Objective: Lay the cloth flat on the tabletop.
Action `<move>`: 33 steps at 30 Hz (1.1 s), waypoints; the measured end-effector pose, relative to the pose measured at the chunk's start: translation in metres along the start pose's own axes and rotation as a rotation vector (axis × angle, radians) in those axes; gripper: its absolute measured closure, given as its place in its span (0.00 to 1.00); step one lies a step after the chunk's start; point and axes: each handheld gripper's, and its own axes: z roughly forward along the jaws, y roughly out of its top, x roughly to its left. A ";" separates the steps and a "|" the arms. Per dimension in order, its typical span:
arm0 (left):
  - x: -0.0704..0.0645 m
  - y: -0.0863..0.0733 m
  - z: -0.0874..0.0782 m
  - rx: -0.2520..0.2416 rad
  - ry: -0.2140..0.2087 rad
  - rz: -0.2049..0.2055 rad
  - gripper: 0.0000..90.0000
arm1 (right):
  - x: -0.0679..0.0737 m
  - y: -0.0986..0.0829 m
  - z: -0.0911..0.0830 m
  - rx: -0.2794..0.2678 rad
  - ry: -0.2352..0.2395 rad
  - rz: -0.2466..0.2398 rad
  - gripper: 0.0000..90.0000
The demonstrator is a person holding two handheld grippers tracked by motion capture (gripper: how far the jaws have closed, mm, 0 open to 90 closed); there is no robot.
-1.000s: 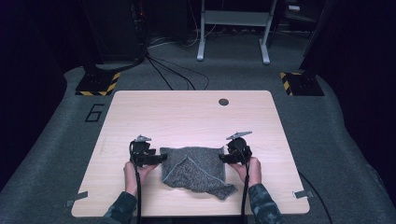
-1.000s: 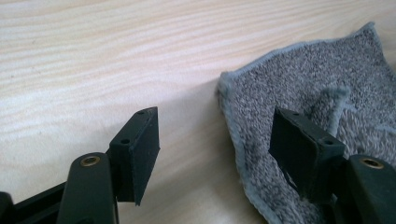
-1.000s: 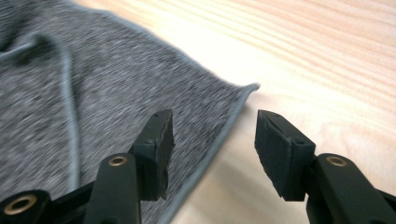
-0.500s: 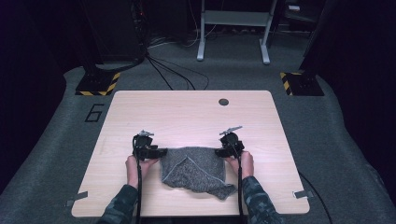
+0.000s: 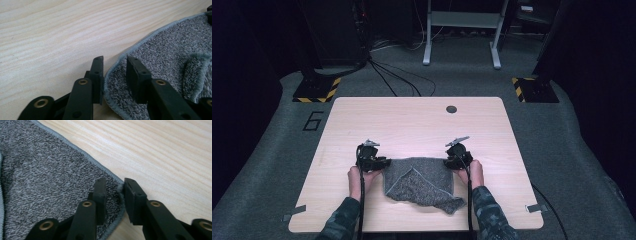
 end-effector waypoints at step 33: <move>-0.004 0.006 -0.012 -0.027 -0.038 0.026 0.96 | -0.010 -0.012 -0.034 -0.099 0.029 0.073 0.97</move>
